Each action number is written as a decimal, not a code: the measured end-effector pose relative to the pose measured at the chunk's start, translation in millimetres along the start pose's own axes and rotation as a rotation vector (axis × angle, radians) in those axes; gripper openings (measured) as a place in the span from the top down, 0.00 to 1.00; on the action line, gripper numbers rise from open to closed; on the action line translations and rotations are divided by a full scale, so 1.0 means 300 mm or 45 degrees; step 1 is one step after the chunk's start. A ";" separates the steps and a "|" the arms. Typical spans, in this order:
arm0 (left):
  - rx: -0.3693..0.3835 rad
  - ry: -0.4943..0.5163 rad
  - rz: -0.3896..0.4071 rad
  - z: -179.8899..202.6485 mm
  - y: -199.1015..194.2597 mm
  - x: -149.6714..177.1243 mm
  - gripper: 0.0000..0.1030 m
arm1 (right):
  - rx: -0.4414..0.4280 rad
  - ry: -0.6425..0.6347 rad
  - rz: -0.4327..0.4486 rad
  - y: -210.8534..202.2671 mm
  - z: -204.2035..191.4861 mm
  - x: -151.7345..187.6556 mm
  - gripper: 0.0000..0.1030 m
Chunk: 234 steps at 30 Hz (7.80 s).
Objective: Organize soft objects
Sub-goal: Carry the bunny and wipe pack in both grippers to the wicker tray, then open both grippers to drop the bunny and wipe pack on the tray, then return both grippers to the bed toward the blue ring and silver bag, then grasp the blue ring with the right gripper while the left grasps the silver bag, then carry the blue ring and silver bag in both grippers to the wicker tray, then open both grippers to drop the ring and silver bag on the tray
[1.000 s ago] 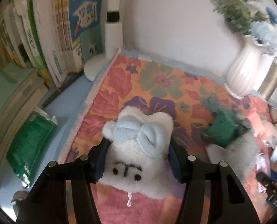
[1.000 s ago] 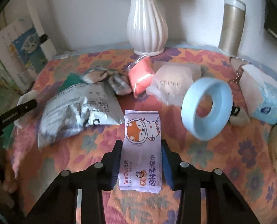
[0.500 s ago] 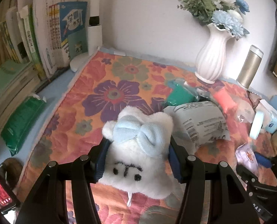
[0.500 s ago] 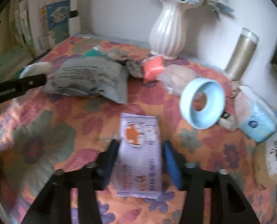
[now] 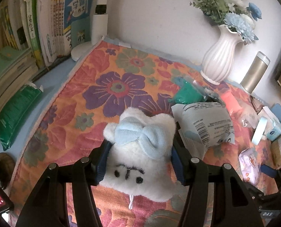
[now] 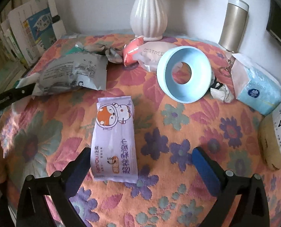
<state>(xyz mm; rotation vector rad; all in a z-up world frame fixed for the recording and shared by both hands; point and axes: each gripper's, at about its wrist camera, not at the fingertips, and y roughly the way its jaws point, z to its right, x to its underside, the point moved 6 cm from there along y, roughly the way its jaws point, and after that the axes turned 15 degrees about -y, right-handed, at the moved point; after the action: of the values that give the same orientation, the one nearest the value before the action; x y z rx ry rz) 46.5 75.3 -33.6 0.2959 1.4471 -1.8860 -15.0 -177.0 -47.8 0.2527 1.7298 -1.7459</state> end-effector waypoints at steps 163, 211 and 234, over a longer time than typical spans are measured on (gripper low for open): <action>0.222 0.362 -0.215 0.289 -0.081 0.237 0.50 | -0.203 0.126 0.064 -0.112 0.024 0.079 0.09; 0.843 0.997 -0.281 1.392 -0.506 0.769 0.55 | 0.289 0.740 0.446 -0.874 0.800 0.656 0.37; 0.913 0.959 -0.250 1.731 -0.433 0.756 0.24 | 0.254 1.087 0.419 -0.803 1.234 0.733 0.29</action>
<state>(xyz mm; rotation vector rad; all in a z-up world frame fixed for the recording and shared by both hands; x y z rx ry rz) -74.9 -475.2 108.4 1.3616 1.1799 -2.5628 -206.2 -617.5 65.0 1.4548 1.8891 -1.6584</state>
